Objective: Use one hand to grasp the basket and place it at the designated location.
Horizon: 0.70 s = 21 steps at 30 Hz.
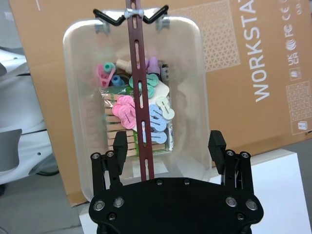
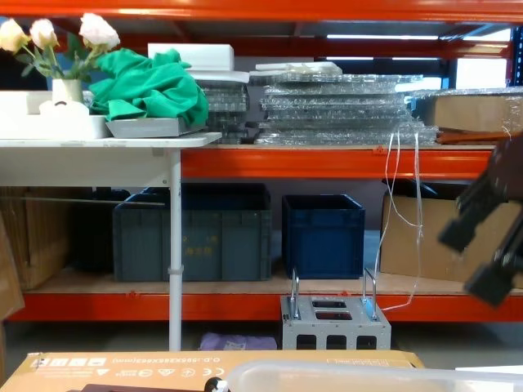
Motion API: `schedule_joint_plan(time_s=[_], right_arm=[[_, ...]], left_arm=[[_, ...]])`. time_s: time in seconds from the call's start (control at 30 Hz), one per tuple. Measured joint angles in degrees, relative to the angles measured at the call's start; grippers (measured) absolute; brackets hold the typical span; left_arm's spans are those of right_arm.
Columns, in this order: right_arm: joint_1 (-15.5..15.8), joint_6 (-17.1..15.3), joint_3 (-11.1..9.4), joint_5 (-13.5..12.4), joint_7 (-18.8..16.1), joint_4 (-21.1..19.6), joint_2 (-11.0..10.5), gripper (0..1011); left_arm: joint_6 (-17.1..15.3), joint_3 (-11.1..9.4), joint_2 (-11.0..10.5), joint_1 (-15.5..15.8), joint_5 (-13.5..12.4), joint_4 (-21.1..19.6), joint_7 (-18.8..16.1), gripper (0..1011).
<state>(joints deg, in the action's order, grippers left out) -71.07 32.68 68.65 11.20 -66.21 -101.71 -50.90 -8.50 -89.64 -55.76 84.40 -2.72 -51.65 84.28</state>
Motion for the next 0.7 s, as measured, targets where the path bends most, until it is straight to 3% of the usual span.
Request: schedule_joint_plan(time_s=[0.2, 0.37, 0.7], right_arm=[[-0.3, 0.7, -2.2, -2.1, 0.2, -1.2, -1.7, 1001], [0.0, 0.8, -2.8, -2.4, 0.0, -1.4, -1.8, 1001], [1.7, -0.3, -1.3, 0.4, -2.5, -0.2, 1.1, 1001]], left_arm=[[0.0, 0.0, 0.0, 0.0, 0.0, 0.0, 0.0, 0], [0.0, 0.0, 0.0, 0.0, 0.0, 0.0, 0.0, 0], [0.0, 0.0, 0.0, 0.0, 0.0, 0.0, 0.0, 0]])
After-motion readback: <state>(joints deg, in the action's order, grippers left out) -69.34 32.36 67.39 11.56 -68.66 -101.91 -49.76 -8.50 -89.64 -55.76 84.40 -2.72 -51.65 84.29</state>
